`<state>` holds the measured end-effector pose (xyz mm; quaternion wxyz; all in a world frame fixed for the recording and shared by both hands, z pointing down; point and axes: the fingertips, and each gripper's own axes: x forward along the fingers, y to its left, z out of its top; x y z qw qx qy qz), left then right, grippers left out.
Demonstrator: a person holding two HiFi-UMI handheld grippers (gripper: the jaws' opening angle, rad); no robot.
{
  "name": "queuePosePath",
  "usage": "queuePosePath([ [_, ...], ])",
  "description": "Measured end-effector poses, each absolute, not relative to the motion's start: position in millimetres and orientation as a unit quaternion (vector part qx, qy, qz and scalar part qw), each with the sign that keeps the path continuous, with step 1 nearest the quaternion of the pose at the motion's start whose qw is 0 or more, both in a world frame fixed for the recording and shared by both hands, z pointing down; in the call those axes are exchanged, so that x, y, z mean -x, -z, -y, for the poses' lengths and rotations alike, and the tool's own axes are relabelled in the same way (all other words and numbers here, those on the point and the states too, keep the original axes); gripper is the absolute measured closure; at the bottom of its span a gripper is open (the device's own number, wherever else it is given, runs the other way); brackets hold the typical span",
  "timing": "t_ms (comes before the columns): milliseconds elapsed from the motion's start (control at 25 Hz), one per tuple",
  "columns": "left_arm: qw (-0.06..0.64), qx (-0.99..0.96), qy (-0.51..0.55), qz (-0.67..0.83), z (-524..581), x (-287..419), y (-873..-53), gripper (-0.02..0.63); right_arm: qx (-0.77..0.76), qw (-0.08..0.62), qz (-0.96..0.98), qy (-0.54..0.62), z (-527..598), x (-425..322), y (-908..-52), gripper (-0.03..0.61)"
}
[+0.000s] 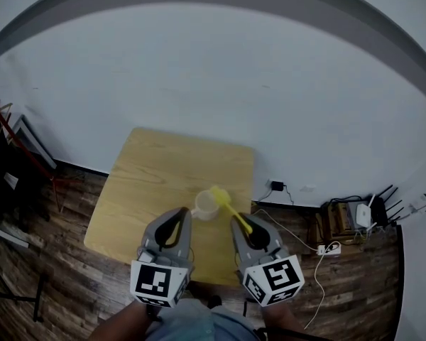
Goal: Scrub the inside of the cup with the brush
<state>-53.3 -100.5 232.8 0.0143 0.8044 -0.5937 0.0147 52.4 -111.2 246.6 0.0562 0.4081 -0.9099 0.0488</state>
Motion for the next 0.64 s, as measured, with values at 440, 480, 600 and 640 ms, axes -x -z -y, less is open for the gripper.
queuePosePath([
  [440, 0.011, -0.808, -0.026, 0.589, 99.2, 49.1, -236.2, 0.594, -0.404, 0.06, 0.912, -0.051, 109.3, -53.5, -249.8, 0.538],
  [480, 0.013, -0.809, -0.027, 0.587, 99.3, 47.9, -236.7, 0.594, -0.404, 0.06, 0.911, -0.051, 109.6, -54.6, -250.3, 0.538],
  [600, 0.02, -0.809, -0.03, 0.586, 101.2, 45.5, -239.3, 0.594, -0.406, 0.061, 0.91, -0.051, 112.4, -57.2, -251.6, 0.538],
  [640, 0.022, -0.809, -0.032, 0.586, 101.9, 45.0, -240.5, 0.594, -0.406, 0.061, 0.91, -0.051, 113.5, -58.0, -252.0, 0.538],
])
